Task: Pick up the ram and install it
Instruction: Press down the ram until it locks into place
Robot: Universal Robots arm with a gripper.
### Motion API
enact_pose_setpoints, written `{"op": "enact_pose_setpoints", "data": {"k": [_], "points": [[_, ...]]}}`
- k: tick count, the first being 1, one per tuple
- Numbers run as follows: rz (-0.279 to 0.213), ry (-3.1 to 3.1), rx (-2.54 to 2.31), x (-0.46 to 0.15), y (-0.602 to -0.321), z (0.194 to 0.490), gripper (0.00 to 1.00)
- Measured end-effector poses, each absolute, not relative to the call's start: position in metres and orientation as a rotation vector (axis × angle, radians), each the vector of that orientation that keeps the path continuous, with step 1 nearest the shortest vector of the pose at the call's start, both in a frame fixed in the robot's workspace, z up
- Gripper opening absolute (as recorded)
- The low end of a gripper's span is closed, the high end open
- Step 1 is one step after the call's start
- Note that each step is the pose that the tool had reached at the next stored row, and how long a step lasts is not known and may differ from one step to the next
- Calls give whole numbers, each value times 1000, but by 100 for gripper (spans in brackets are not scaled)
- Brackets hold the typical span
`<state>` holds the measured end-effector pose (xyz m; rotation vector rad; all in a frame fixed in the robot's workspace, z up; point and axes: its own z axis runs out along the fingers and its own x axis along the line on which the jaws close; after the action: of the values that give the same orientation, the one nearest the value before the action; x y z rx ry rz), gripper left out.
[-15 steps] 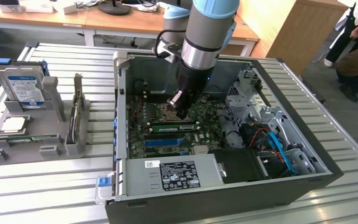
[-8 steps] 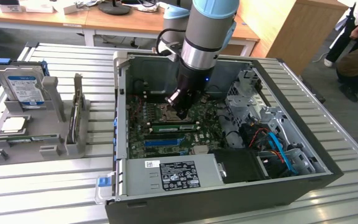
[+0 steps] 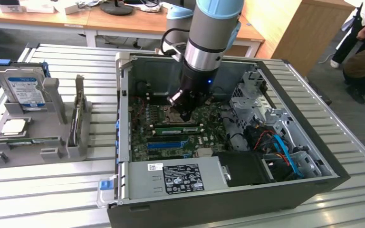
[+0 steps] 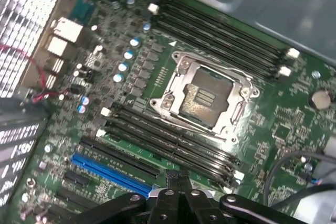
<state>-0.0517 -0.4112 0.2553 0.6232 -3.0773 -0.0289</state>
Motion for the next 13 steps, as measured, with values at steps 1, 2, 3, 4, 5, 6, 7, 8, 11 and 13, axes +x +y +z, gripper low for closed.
{"op": "enact_pose_setpoints", "data": {"k": [1,2,3,4,5,6,7,8,11,13], "points": [[-29,-3082,598,-52,-411,255,11],[-29,-3087,573,-52,-411,255,11],[-29,-3092,547,-52,-411,255,11],[-28,-3097,520,-52,-411,255,11],[-28,-3101,494,-52,-411,255,11],[-28,-3105,469,-52,-411,255,11],[-28,-3109,444,-52,-411,255,11],[-28,-3113,418,-52,-411,255,11],[-27,-3123,342,-52,-411,255,11],[-27,-3128,291,-52,-411,255,11]]}}
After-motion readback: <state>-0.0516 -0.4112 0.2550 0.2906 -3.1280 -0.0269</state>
